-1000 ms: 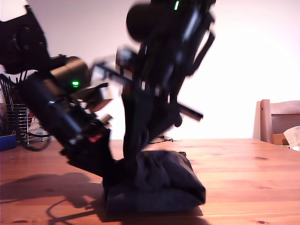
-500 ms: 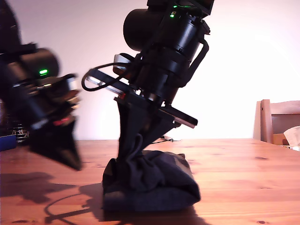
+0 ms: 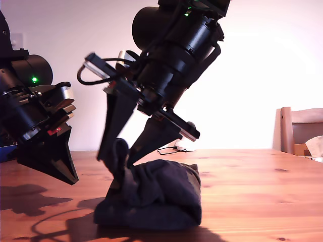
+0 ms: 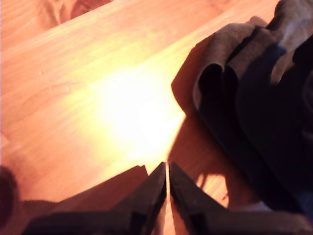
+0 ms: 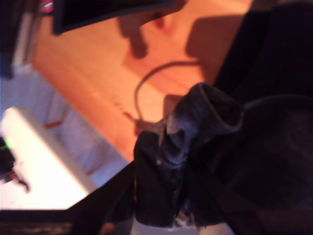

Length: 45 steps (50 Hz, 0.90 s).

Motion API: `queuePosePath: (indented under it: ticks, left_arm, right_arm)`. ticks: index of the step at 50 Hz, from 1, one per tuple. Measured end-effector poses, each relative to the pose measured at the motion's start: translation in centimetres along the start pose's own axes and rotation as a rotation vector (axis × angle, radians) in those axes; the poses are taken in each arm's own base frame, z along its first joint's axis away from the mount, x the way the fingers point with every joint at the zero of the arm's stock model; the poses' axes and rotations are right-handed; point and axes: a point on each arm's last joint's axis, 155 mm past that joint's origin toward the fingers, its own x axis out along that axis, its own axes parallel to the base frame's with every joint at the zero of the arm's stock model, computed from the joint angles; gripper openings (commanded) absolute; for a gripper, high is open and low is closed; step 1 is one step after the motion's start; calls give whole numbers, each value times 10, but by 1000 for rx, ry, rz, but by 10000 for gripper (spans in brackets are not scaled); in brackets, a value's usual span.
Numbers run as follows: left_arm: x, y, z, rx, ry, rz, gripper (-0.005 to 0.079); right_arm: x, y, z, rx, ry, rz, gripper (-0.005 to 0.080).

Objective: Fold the underwear in front of you. After folding it, place it to the right side.

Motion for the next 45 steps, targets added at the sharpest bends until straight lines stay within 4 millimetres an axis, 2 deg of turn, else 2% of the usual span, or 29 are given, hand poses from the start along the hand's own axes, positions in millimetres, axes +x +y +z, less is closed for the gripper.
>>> queuePosePath:
  ticks: [9,13,20,25,39,42,45]
  left_arm:
    - [0,0,0,1,-2,-2,-24]
    - [0,-1,1,3,-2,-3,-24]
    - [1,-1,2,9,-8,-2,-24]
    - [1,-3,3,9,-11,-14,-24]
    - [-3,-45,7,-1,-34,-227,-24]
    - [-3,-54,7,-9,-30,-262,-24]
    - [-3,-64,7,-4,-27,-300,-24]
  right_arm:
    - [-5,-8,-2,32,16,-10,400]
    - [-9,-6,4,33,5,-9,427]
    - [-20,-3,21,28,-38,-1,428]
    - [-25,1,26,21,-43,1,428]
    - [-34,-5,19,-32,0,-22,418]
    - [-36,-10,19,-43,2,-27,384]
    - [-40,-17,19,-48,8,-35,314]
